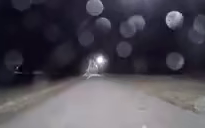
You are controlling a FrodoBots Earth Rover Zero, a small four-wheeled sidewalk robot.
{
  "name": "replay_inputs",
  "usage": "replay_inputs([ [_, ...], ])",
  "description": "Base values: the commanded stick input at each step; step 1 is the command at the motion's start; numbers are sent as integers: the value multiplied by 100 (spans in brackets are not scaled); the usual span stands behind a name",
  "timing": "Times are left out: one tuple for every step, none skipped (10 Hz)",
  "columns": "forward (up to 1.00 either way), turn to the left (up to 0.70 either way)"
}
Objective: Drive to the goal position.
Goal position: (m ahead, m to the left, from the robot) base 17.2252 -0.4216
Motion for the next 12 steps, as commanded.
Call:
replay_inputs([
  [100,0],
  [100,0],
  [100,0],
  [100,0],
  [100,0],
  [100,0],
  [100,0],
  [100,0],
  [100,0],
  [100,3],
  [100,12],
  [100,39],
])
